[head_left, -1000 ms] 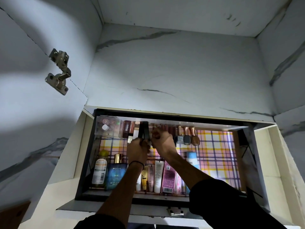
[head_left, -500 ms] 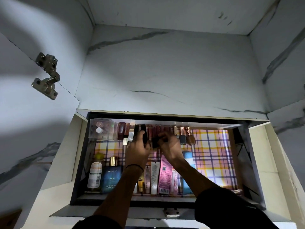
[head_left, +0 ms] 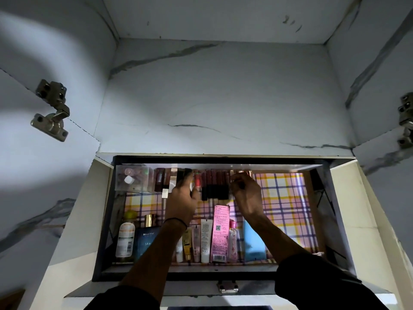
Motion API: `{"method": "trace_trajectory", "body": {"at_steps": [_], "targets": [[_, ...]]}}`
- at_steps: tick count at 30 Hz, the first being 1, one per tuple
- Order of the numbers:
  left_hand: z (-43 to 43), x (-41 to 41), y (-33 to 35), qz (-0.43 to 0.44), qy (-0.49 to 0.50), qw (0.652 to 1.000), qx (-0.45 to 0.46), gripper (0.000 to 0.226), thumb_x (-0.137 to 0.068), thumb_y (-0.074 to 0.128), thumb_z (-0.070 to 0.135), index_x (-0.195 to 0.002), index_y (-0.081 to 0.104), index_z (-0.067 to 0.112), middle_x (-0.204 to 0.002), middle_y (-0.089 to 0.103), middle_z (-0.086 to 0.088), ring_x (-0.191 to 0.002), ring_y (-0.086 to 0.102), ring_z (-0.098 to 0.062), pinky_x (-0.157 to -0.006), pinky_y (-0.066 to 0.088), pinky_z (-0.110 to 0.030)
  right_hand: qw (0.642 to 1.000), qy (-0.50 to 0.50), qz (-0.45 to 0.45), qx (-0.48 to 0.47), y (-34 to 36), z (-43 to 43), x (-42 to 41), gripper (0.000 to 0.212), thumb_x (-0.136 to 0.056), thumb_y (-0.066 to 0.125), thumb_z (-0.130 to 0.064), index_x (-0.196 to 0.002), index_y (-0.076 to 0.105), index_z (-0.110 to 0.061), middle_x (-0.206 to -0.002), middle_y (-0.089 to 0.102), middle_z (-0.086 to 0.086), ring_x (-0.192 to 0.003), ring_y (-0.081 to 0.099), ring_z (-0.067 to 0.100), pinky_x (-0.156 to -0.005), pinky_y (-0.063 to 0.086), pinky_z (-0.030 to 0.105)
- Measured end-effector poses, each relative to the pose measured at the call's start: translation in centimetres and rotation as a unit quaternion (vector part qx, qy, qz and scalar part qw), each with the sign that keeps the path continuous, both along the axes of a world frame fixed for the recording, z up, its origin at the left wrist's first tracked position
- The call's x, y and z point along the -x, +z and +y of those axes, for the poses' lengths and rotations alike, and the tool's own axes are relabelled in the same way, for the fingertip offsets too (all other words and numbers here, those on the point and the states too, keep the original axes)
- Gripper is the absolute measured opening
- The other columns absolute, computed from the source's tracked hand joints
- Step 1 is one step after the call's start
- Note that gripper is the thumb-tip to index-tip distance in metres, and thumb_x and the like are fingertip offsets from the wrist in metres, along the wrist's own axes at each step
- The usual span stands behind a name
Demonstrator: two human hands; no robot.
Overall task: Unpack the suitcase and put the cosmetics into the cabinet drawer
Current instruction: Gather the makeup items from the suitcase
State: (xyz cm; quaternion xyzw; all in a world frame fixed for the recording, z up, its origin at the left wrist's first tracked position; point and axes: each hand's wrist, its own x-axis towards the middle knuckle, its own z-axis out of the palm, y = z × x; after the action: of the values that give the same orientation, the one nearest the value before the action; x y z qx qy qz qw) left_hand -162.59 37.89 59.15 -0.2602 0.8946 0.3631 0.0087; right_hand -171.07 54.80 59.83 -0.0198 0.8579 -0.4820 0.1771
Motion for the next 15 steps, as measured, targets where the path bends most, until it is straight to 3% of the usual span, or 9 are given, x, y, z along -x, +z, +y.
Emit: {"method": "trace_trajectory", "body": {"at_steps": [2,5,7,11,13,15], "targets": [[1.3,0.1,0.2,-0.026,-0.028,0.999,-0.006,0.052,-0.099,0.049,0.029,-0.149,0.037,0.020,-0.105,0.064,-0.017,-0.090,0.063,-0.028,-0.079,0.056,-0.037,0.999,-0.023,0.023,-0.014,0.2,0.7,0.3,0.019,-0.094,0.056,-0.004,-0.105,0.069,-0.011,-0.100,0.067,0.003,-0.086,0.062,0.011,-0.071,0.043,0.010],[3.2,0.9,0.9,-0.096,-0.025,0.995,0.003,0.059,-0.101,0.047,0.032,-0.153,0.025,0.014,-0.122,0.055,-0.019,-0.103,0.060,-0.032,-0.088,0.053,-0.039,0.995,-0.037,0.065,-0.059,-0.1,2.2,0.9,0.015,-0.086,0.062,-0.005,-0.100,0.069,-0.008,-0.098,0.058,0.007,-0.091,0.057,0.025,-0.078,0.045,0.031],[4.0,1.5,1.4,-0.134,-0.014,0.991,0.018,0.060,-0.101,0.045,0.036,-0.151,0.021,0.010,-0.131,0.049,-0.018,-0.108,0.059,-0.034,-0.089,0.050,-0.040,0.992,-0.045,0.065,-0.099,-0.6,3.2,1.2,0.016,-0.086,0.064,-0.012,-0.101,0.068,-0.009,-0.099,0.056,0.009,-0.093,0.056,0.032,-0.080,0.045,0.037],[4.6,2.4,1.4,-0.175,-0.007,0.984,0.035,0.056,-0.101,0.045,0.041,-0.141,0.030,0.005,-0.132,0.047,-0.018,-0.111,0.057,-0.034,-0.090,0.047,-0.039,0.985,0.012,0.047,-0.165,-1.1,4.7,1.1,0.055,-0.082,0.047,-0.051,-0.116,0.064,-0.011,-0.116,0.059,0.013,-0.115,0.048,0.034,-0.094,0.034,0.036],[4.5,2.7,1.2,-0.177,-0.009,0.984,0.033,0.049,-0.101,0.047,0.039,-0.134,0.038,0.004,-0.127,0.052,-0.019,-0.110,0.058,-0.033,-0.090,0.048,-0.039,0.988,0.023,0.030,-0.147,-1.1,5.0,0.8,0.051,-0.087,0.060,-0.051,-0.120,0.063,-0.013,-0.112,0.056,0.009,-0.115,0.049,0.033,-0.099,0.041,0.044],[4.4,2.9,0.9,-0.177,-0.005,0.984,0.021,0.045,-0.100,0.050,0.036,-0.131,0.042,0.005,-0.124,0.054,-0.019,-0.110,0.057,-0.033,-0.091,0.048,-0.039,0.990,0.029,0.044,-0.129,-1.2,5.2,0.7,0.046,-0.089,0.062,-0.049,-0.119,0.062,-0.014,-0.104,0.054,0.006,-0.110,0.052,0.033,-0.093,0.046,0.048]]}}
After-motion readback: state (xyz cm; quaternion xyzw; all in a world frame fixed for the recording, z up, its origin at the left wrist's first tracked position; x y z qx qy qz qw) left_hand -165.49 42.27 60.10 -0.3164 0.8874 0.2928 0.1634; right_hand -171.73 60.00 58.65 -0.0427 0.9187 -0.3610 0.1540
